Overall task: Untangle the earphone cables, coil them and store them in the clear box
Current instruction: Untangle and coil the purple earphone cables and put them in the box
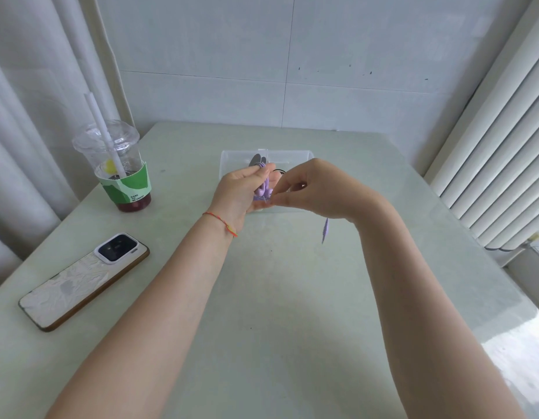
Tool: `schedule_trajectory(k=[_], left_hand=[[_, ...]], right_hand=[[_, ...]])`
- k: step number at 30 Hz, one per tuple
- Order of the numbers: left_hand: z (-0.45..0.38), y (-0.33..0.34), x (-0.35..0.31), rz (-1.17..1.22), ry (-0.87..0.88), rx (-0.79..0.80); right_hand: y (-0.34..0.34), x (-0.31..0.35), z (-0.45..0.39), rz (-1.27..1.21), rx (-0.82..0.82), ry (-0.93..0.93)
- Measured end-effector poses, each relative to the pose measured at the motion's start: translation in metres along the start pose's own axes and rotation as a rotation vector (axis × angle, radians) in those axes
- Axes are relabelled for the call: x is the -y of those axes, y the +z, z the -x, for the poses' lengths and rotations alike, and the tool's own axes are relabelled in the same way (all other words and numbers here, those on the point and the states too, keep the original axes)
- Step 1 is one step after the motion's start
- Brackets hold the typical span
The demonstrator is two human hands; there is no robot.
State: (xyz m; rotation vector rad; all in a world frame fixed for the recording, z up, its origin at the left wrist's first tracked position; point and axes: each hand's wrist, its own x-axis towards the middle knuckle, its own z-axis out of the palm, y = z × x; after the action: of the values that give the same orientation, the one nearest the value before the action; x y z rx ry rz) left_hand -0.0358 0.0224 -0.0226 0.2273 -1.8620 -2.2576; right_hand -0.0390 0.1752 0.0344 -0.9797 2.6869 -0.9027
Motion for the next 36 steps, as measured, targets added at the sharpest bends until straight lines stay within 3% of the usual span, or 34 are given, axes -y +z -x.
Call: schedule_trajectory(k=[6, 14, 21, 24, 28, 36], left_hand=[[-0.003, 0.0, 0.007, -0.057, -0.035, -0.032], [0.008, -0.003, -0.003, -0.193, -0.129, 0.298], [0.015, -0.003, -0.016, 0.109, -0.254, 0.57], [0.016, -0.005, -0.02, 0.313, -0.255, 0.575], [0.013, -0.005, -0.022, 0.498, -0.191, 0.489], [0.004, -0.006, -0.013, 0.39, -0.065, 0.27]], right_hand=[[0.002, -0.003, -0.004, 0.002, -0.046, 0.005], [-0.006, -0.02, -0.01, -0.048, -0.337, 0.071], [-0.005, -0.029, -0.014, -0.195, -0.469, 0.095], [0.001, -0.03, -0.016, -0.196, -0.388, 0.113], [0.008, -0.029, -0.014, -0.114, -0.159, 0.147], [0.01, -0.016, -0.009, -0.006, 0.053, 0.128]])
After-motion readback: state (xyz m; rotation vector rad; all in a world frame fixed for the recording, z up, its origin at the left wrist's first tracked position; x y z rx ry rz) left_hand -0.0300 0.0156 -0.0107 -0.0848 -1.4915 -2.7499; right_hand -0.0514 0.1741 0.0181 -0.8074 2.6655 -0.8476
